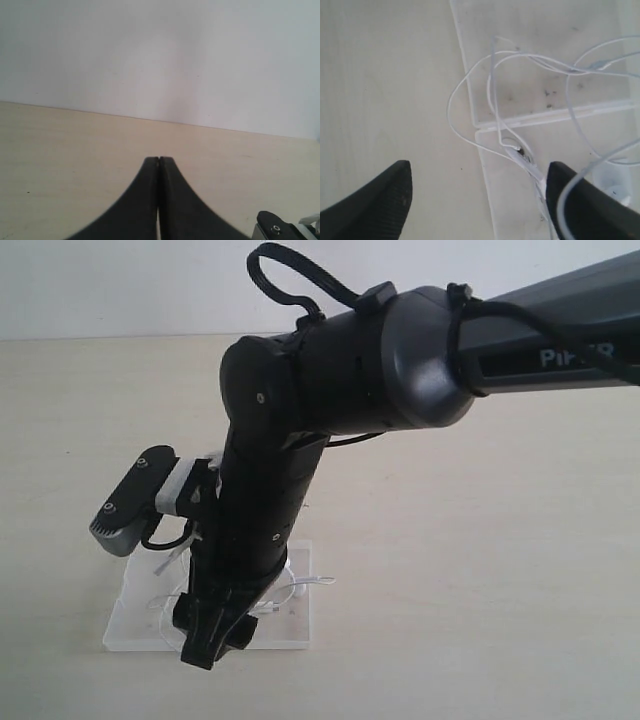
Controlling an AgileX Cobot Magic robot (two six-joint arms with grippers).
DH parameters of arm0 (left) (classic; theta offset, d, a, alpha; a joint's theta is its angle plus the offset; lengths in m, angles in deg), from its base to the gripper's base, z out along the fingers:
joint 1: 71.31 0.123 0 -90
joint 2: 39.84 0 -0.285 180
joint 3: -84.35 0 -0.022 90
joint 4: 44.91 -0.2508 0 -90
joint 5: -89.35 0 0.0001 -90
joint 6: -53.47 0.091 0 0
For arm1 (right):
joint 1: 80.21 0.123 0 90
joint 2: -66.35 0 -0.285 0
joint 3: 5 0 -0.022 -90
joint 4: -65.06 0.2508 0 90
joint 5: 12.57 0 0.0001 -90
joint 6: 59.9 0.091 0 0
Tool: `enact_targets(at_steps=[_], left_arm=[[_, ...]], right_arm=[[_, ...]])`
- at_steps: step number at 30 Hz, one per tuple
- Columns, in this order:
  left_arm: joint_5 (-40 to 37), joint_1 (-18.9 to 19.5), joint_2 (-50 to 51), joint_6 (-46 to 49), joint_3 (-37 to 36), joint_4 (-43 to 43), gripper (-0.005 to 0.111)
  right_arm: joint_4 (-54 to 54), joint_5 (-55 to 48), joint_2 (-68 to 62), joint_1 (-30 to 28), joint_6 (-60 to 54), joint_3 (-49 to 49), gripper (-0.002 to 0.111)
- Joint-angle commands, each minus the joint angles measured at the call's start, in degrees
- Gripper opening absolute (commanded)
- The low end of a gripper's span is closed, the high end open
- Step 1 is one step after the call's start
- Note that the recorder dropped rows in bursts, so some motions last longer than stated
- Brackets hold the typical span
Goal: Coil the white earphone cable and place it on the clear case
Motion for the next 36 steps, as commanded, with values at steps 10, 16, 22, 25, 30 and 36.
enact_targets(at_steps=[10,16,22,25,30,36], left_arm=[[0.0,-0.4,-0.2,-0.1,-0.3,-0.2,0.000],[0.0,-0.4,-0.2,-0.1,-0.3,-0.2,0.000],[0.0,-0.4,-0.2,-0.1,-0.3,-0.2,0.000],[0.0,-0.4,-0.2,-0.1,-0.3,-0.2,0.000],[0.0,-0.4,-0.2,-0.1,-0.3,-0.2,0.000],[0.0,-0.4,-0.2,-0.1,-0.3,-0.2,0.000]], right_arm=[[4.5,-6.6,1.1,0.0,-5.8,0.2,0.072],[9.1,-10.3,1.1,0.0,-18.8,0.2,0.069],[13.6,-8.6,1.1,0.0,-22.4,0.2,0.069],[13.5,-7.9,1.1,0.0,-21.1,0.2,0.069],[9.2,-1.9,1.1,0.0,-13.8,0.2,0.069],[14.4,2.5,1.1,0.0,-13.3,0.2,0.069]])
